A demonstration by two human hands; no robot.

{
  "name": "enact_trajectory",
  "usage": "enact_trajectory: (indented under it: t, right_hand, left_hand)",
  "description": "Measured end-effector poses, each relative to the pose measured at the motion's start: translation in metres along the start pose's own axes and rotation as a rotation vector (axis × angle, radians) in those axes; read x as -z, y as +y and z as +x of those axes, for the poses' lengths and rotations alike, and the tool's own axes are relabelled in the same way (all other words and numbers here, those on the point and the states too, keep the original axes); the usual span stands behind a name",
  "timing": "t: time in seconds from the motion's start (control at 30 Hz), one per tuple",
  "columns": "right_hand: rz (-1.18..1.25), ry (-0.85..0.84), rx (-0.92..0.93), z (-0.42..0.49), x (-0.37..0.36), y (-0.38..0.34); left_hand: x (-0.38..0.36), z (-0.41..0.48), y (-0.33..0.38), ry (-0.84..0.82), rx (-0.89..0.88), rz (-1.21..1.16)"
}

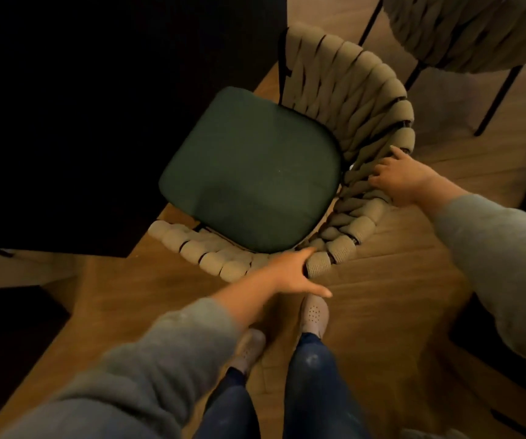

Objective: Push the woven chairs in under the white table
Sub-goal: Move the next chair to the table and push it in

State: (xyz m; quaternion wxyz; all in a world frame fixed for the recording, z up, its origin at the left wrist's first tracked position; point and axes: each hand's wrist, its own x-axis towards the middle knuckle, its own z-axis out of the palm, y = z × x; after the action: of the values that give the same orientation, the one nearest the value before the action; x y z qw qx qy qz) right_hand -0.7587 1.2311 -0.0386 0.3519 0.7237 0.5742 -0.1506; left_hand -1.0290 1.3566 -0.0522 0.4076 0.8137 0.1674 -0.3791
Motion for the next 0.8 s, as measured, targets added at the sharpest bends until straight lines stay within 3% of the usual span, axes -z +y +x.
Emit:
enact_trajectory:
  t: [0.1, 0.17, 0.47, 0.8]
  right_hand:
    - [0.018, 0.045, 0.002, -0.002, -0.006, -0.006]
    - [0.042, 0.06, -0.01, -0.007, -0.009, -0.013]
    - [0.211, -0.039, -0.179, -0.074, -0.015, -0.116]
    - [0.595, -0.061, -0.518, -0.157, 0.002, -0.321]
  left_hand:
    - [-0.026, 0.011, -0.001, 0.324, -0.02, 0.304]
    - [-0.033, 0.007, -0.01, 0.389, -0.028, 0.359]
    - [-0.053, -0.041, -0.068, 0.268, -0.218, 0.537]
    - [-0.049, -0.116, -0.171, 0.06, -0.483, 0.841]
